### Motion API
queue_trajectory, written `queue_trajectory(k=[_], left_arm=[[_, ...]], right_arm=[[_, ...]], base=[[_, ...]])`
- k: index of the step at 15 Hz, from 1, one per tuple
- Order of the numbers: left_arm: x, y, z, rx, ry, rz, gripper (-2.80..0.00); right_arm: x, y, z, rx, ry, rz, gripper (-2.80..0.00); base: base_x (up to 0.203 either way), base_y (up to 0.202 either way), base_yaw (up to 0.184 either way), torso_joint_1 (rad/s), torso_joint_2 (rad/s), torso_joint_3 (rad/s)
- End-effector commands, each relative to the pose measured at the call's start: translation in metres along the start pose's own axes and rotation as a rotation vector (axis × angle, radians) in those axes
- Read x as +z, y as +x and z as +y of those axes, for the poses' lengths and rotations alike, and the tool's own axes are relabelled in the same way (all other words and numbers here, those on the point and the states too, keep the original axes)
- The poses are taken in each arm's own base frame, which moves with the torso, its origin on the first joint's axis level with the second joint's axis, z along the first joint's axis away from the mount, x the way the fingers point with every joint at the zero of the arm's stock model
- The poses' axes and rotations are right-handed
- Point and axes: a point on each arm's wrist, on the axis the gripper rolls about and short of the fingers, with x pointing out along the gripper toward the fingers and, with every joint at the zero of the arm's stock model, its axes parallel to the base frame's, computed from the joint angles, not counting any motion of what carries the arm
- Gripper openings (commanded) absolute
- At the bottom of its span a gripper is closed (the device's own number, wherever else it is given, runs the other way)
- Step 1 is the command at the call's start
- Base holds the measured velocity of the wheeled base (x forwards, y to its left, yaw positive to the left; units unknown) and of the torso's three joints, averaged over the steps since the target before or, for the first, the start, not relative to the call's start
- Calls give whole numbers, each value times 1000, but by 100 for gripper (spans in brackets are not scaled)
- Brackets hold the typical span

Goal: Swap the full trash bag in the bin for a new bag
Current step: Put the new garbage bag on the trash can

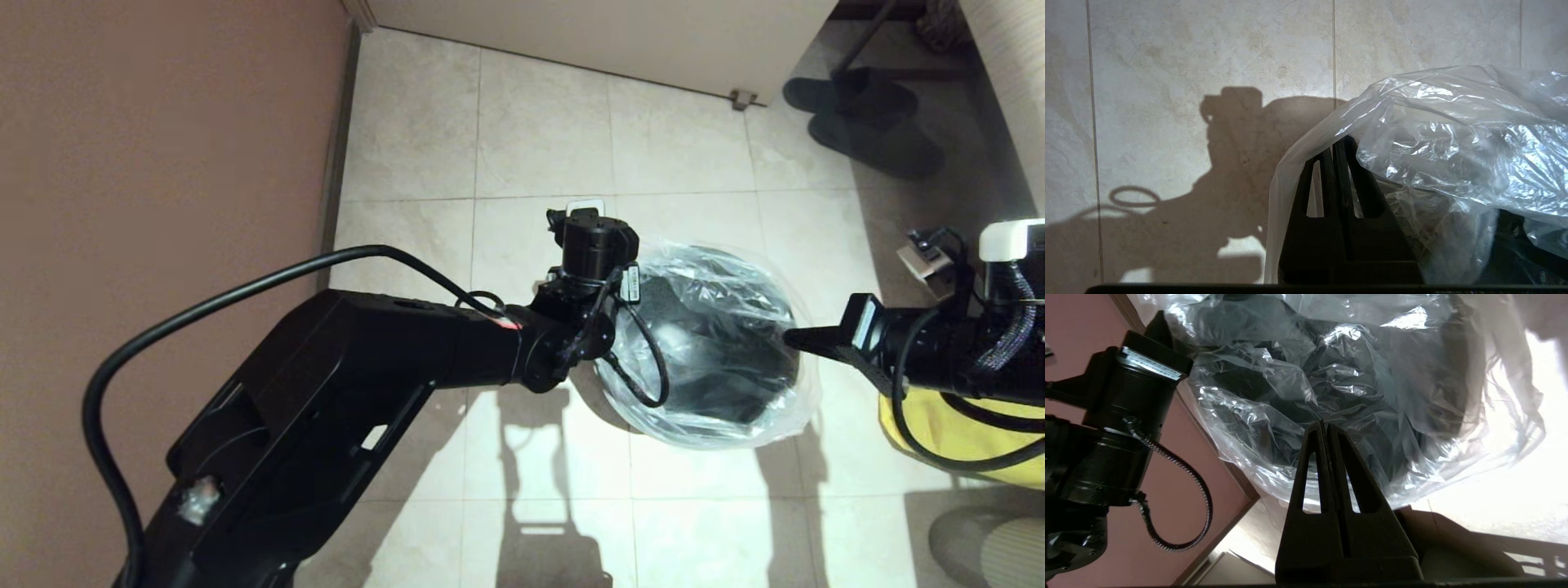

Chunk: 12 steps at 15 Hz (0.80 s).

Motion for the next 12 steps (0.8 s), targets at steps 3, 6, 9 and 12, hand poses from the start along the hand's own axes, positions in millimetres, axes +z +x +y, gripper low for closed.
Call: queue_trajectory(k=[3, 6, 9, 12], left_arm=[[-3, 2, 1, 6, -3, 3, -280], [10, -3, 2, 1, -17, -19, -280], [35, -16, 1, -13, -42, -58, -280], [59, -40, -7, -50, -63, -87, -280]], right_arm=[[-1, 17, -6, 11, 2, 4, -280], [2, 19, -4, 19, -8, -5, -280], [3, 15, 6, 47, -25, -15, -280], [-2, 8, 13, 60, -34, -11, -280]], base=[[0, 0, 0, 0, 0, 0], [0, 0, 0, 0, 0, 0], [0, 0, 0, 0, 0, 0], [0, 0, 0, 0, 0, 0]])
